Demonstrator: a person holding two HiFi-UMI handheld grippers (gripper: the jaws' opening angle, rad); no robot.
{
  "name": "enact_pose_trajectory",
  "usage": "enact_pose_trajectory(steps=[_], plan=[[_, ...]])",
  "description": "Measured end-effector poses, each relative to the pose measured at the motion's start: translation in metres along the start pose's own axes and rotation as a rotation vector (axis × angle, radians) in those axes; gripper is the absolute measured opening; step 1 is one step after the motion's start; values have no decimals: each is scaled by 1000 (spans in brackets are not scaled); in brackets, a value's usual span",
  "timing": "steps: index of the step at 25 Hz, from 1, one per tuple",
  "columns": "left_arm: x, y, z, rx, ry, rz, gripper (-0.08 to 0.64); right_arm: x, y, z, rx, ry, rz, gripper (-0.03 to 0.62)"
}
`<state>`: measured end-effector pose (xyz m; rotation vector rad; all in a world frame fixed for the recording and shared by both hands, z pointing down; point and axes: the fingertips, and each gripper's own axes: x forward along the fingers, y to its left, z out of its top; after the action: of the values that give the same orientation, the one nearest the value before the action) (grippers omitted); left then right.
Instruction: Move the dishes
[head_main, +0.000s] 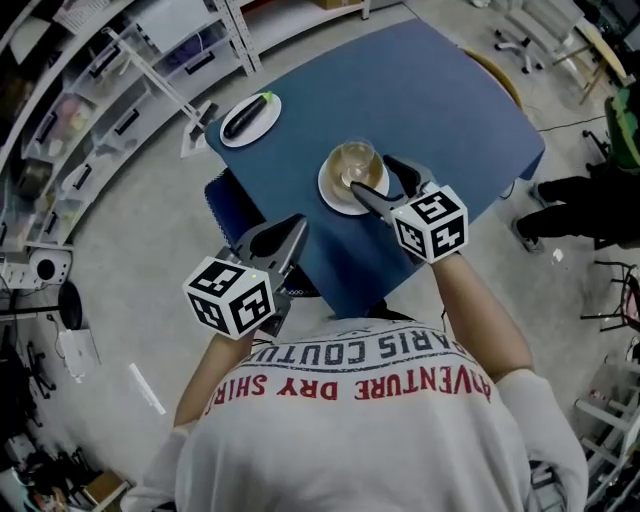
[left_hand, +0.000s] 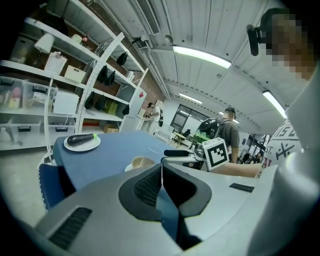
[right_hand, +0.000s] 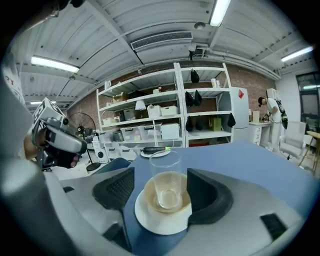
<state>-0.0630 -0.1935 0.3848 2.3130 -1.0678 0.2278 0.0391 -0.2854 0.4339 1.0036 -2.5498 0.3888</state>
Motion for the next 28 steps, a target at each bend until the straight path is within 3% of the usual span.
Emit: enact_pose_trajectory(steps=[9,28], plan=[[0,20,-2,-31,4,77,29,45,-12,-2,-69,16,3,313],[-5,35,-7,-51,1,117,29,60,-12,-4,-96,32,-14,284]])
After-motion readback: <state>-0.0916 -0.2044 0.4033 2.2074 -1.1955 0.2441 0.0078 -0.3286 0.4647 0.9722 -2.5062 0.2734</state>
